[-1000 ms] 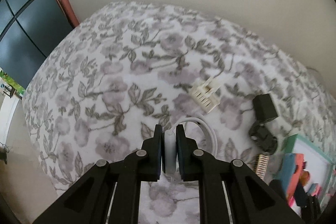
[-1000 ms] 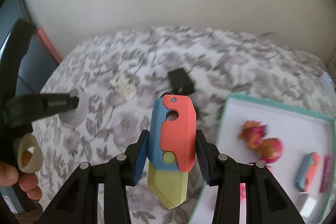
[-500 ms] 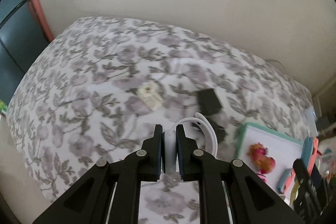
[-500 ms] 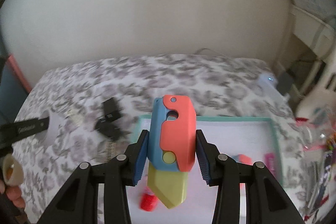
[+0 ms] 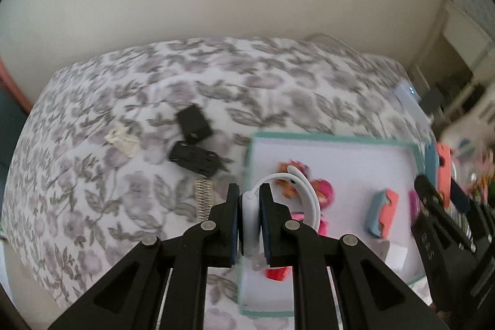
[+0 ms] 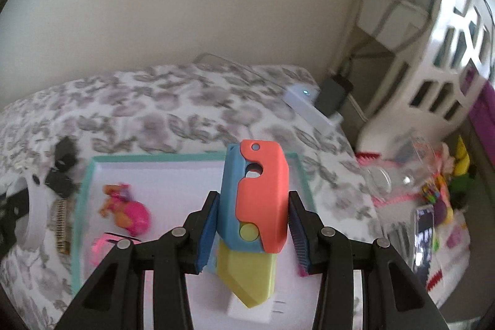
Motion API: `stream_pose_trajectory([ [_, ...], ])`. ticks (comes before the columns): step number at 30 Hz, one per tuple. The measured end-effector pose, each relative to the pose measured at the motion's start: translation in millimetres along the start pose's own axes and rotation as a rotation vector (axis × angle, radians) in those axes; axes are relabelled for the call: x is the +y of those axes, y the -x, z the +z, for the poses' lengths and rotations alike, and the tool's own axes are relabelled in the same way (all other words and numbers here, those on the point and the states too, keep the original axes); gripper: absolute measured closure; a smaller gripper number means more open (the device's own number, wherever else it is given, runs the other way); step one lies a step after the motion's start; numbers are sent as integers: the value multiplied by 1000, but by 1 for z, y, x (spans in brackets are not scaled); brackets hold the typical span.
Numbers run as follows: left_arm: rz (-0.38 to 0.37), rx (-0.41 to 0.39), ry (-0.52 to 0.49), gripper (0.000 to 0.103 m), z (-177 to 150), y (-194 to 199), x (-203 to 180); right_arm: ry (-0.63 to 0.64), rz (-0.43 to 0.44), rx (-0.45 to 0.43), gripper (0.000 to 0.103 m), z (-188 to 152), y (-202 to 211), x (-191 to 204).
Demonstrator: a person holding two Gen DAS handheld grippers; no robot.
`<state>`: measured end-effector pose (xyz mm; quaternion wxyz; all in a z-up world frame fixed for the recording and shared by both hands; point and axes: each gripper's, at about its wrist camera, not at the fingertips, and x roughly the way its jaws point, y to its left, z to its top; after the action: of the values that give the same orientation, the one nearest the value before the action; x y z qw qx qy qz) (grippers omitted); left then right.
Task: Organize rigid objects
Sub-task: 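Carry the white watch and coral-blue-yellow block over the tray and release both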
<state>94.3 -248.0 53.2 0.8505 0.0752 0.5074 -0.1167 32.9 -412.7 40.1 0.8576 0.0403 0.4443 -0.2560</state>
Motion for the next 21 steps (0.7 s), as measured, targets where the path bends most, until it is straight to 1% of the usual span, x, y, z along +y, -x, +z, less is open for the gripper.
stream_pose_trajectory([
  [4, -16, 37, -69, 90, -9, -12, -27, -46, -43, 66, 57, -7, -16, -16],
  [7, -9, 69, -104, 90, -15, -22, -40, -52, -38, 104, 57, -13, -27, -22],
  [11, 8, 89, -142, 90, -21, -32, -50, -48, -44, 150, 57, -19, -38, -23],
  [15, 11, 107, -165, 90, -25, -39, -57, -38, -53, 174, 57, -23, -46, -22],
  [21, 38, 124, -213, 90, -32, -48, -66, -31, -61, 217, 57, -29, -56, -20],
])
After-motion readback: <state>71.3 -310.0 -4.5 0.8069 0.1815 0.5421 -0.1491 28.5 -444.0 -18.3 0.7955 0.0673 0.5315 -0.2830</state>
